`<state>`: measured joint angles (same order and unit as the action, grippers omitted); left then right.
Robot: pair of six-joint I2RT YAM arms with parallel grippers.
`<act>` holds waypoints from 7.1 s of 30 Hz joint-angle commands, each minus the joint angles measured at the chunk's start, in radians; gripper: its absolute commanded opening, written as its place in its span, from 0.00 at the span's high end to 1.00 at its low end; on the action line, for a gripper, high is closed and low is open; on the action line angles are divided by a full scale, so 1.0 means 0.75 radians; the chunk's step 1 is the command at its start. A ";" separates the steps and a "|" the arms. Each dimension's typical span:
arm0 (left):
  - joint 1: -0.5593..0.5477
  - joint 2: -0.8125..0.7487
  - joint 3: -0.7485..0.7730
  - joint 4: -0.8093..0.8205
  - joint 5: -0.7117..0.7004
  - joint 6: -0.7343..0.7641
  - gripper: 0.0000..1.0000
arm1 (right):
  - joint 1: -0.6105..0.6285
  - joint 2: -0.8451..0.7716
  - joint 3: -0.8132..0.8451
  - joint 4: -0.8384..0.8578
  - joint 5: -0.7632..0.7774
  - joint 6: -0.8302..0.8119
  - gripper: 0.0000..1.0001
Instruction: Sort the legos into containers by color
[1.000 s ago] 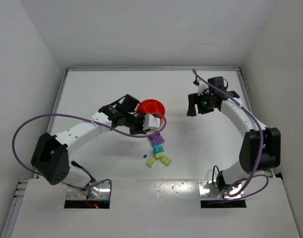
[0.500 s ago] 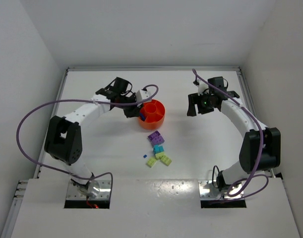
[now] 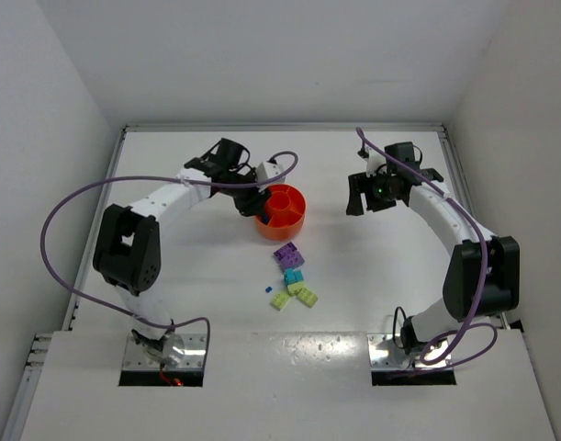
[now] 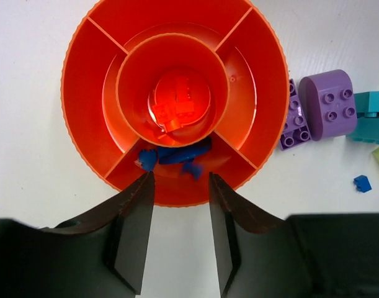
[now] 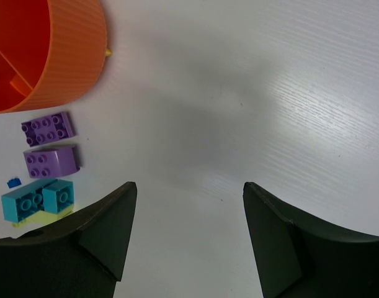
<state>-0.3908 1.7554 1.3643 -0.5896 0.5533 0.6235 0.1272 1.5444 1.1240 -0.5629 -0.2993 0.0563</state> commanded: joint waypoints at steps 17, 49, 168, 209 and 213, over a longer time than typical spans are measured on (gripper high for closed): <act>-0.145 -0.432 -0.434 -0.230 0.158 0.572 0.42 | -0.004 -0.006 0.027 0.016 -0.047 0.003 0.30; -0.653 -0.256 -0.661 0.078 -0.167 0.561 0.53 | -0.004 -0.043 0.003 0.004 -0.010 -0.010 0.26; 0.376 -0.858 -0.387 0.199 -0.081 -0.790 0.40 | 0.896 0.123 -0.014 0.047 0.035 0.140 0.32; 0.376 -0.927 -0.465 0.299 -0.046 -0.788 0.39 | 0.961 0.092 0.417 -0.141 0.018 -0.038 0.84; 0.376 -0.915 -0.465 0.312 -0.046 -0.803 0.39 | 0.933 0.127 0.528 -0.141 0.151 -0.065 0.84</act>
<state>-0.1223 1.0634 1.0065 -0.4011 0.4976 0.0406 0.8459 1.6371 1.4494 -0.6617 -0.2577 0.0433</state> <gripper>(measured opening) 0.613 0.257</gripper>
